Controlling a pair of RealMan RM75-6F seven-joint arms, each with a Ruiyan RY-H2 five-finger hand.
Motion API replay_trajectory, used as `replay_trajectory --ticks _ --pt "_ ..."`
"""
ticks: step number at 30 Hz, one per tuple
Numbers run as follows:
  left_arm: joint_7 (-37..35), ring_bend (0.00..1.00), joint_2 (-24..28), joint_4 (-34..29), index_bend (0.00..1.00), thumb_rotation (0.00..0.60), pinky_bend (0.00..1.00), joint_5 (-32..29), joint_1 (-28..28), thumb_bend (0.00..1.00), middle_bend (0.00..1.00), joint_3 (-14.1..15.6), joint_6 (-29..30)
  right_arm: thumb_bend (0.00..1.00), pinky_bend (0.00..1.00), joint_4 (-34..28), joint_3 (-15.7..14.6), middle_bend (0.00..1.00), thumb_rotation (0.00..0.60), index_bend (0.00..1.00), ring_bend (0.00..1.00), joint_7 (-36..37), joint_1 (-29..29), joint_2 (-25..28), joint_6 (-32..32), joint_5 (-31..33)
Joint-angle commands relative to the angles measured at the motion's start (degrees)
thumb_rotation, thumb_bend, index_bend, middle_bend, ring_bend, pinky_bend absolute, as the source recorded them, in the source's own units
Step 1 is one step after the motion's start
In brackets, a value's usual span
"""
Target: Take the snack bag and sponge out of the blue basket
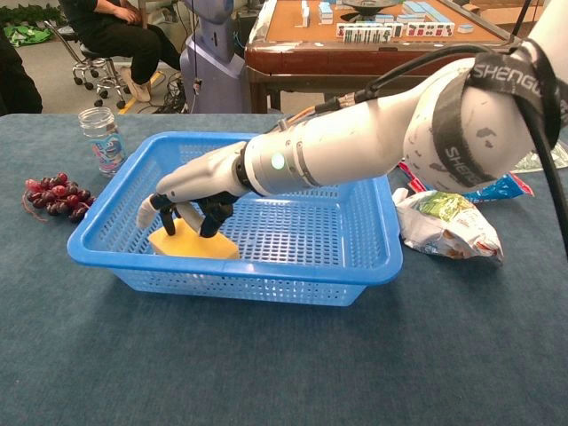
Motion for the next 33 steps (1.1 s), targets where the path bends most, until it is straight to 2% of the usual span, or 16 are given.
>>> replay_trajectory --ticks 1,12,14,16,20,22,24,25,27,33 --pt "-0.15 0.17 -0.05 0.15 0.38 0.6 0.24 -0.11 0.09 0.27 0.21 -0.02 0.04 0.98 0.32 0.28 -0.94 0.23 0.6 0.12 0.18 -0.03 0.15 0.12 -0.18 -0.77" --pt "-0.55 0.17 -0.43 0.59 0.38 0.6 0.24 0.27 0.1 0.27 0.21 -0.13 0.24 0.97 0.32 -3.47 -4.64 0.25 0.6 0.12 0.18 -3.33 -3.11 7.49 0.77 -0.4" --pt "-0.56 0.17 -0.52 0.61 0.38 0.6 0.24 0.42 0.03 0.27 0.21 -0.12 0.18 0.94 0.32 -4.57 -4.62 0.25 0.6 0.12 0.18 -3.57 -3.98 8.82 1.54 0.29" --pt "-0.47 0.17 -0.62 0.56 0.38 0.6 0.24 0.53 -0.08 0.27 0.21 -0.13 0.05 0.85 0.32 -5.62 -4.24 0.25 0.6 0.12 0.18 -3.71 -4.87 9.82 2.94 0.9" --pt "-0.27 0.17 -0.65 0.23 0.38 0.6 0.24 0.89 -0.13 0.27 0.21 -0.16 0.19 0.46 0.32 -6.86 -3.25 0.24 0.6 0.12 0.18 -4.07 -5.93 10.46 5.15 1.91" --pt "-0.17 0.17 -0.57 0.09 0.38 0.6 0.24 0.95 -0.08 0.27 0.21 -0.15 0.31 0.31 0.32 -6.72 -2.96 0.23 0.6 0.11 0.17 -4.92 -6.15 10.26 5.5 2.61" --pt "-0.15 0.17 -0.42 -0.09 0.38 0.6 0.24 0.92 0.06 0.27 0.21 -0.12 0.45 0.11 0.32 -6.22 -2.71 0.19 0.6 0.07 0.16 -6.3 -6.38 9.57 5.21 4.22" --pt "-0.16 0.17 -0.36 -0.11 0.38 0.6 0.24 0.89 0.12 0.27 0.21 -0.1 0.49 0.05 0.32 -6.08 -2.72 0.18 0.6 0.06 0.15 -6.86 -6.4 9.33 4.85 4.86" --pt "-0.14 0.17 -0.29 -0.12 0.38 0.6 0.24 0.81 0.23 0.27 0.21 -0.06 0.55 0.0 0.32 -5.76 -2.9 0.15 0.6 0.02 0.12 -8.31 -6.38 8.75 4.02 6.14" --pt "-0.14 0.17 -0.34 -0.23 0.38 0.6 0.24 0.87 0.22 0.27 0.21 0.05 0.32 0.0 0.28 -4.9 -2.99 0.09 0.6 0.0 0.05 -11.7 -6.11 6.8 2.55 9.45"
